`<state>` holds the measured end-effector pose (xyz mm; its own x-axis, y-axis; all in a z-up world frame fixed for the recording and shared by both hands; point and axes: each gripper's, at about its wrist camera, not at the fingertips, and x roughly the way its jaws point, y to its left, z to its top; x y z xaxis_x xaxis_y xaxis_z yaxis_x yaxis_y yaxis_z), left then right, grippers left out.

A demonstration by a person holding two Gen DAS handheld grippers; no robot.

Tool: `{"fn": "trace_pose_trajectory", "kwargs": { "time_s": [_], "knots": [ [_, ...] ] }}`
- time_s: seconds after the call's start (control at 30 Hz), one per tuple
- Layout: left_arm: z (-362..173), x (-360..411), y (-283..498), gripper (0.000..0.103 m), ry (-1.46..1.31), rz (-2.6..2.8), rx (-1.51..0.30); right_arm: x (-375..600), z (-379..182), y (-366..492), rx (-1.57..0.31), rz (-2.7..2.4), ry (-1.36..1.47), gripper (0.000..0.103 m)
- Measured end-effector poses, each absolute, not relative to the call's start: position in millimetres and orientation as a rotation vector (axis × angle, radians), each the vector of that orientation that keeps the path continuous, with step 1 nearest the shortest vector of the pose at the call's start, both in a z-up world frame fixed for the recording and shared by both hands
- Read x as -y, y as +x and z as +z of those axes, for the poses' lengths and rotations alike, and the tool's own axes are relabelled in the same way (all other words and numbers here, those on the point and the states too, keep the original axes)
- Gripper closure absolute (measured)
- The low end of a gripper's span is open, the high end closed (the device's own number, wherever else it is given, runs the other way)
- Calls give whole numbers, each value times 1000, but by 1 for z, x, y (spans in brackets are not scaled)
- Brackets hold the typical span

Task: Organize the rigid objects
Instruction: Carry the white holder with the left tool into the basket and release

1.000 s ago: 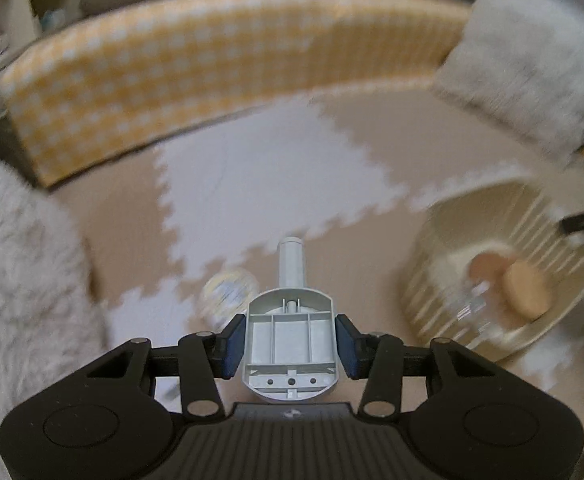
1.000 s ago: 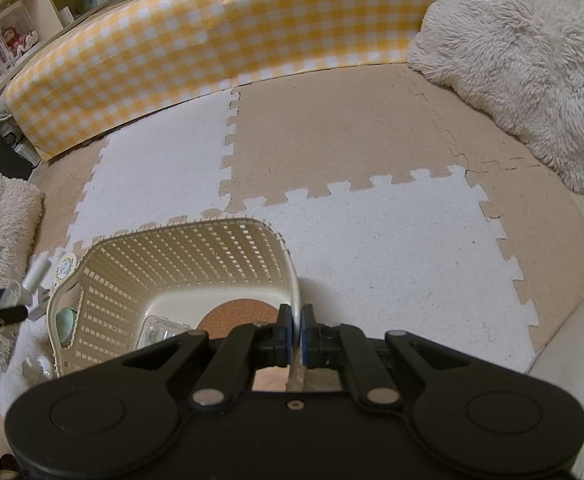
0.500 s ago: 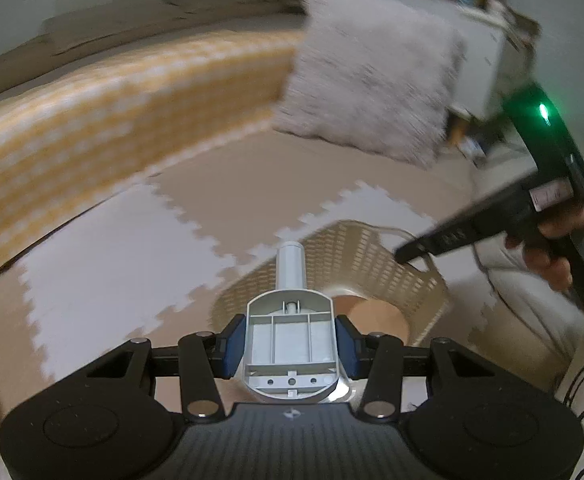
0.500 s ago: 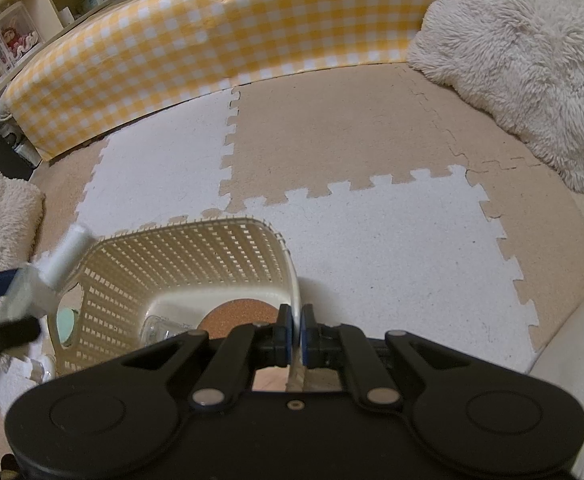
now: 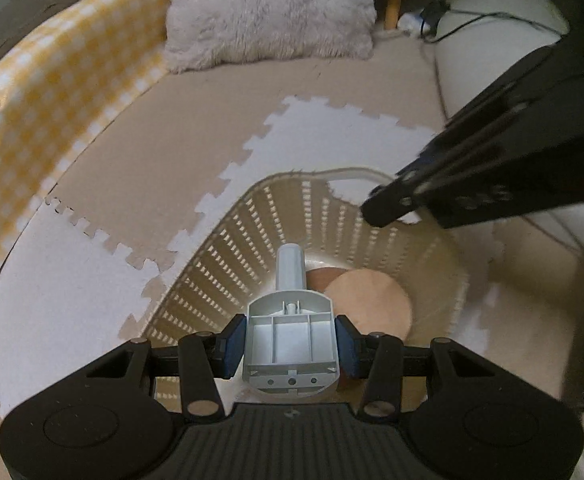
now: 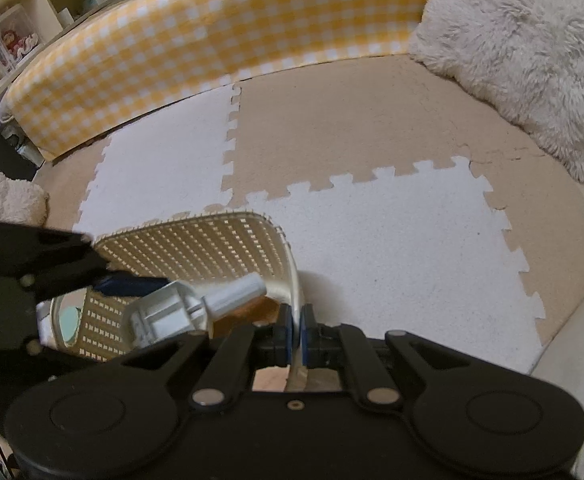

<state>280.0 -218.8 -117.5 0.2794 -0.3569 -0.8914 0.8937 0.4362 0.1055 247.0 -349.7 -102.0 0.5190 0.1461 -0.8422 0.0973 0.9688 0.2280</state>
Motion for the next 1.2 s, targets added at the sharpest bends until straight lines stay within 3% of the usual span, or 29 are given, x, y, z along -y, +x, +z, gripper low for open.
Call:
{"fn": "trace_pose_trajectory", "kwargs": {
  "time_s": [0.33,0.43,0.63,0.93,1.2],
  "knots": [
    [-129,231,287,54,841,-992,-859,351,-102,248,-1029,33,265,98],
    [-130,229,292,45,860,-953,-870,352,-102,248,-1029,33,264,98],
    [-126,213,293,36,853,-921,-910,351,-102,248,-1030,32,264,98],
    [-133,200,286,36,881,-790,-907,351,-101,248,-1029,33,266,98],
    [-108,185,280,36,709,-793,-921,353,-102,248,-1030,33,266,98]
  ]
}}
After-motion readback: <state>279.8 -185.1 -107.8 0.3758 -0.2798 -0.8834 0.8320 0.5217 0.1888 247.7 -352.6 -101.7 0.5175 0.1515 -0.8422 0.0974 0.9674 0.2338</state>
